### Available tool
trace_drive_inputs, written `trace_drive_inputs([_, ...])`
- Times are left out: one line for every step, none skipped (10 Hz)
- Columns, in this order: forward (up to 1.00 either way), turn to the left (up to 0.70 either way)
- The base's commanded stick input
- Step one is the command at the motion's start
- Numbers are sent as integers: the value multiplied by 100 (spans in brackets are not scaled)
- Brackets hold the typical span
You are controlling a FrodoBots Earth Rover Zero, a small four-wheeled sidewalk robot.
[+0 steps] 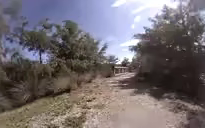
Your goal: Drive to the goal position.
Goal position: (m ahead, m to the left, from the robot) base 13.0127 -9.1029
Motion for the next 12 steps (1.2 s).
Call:
trace_drive_inputs([70, -27])
trace_drive_inputs([70, -27])
trace_drive_inputs([70, -27])
trace_drive_inputs([70, -27])
trace_drive_inputs([70, -25])
trace_drive_inputs([70, -23])
trace_drive_inputs([70, -20])
trace_drive_inputs([70, -18])
trace_drive_inputs([70, -16])
trace_drive_inputs([70, -14])
trace_drive_inputs([70, -11])
trace_drive_inputs([70, -9])
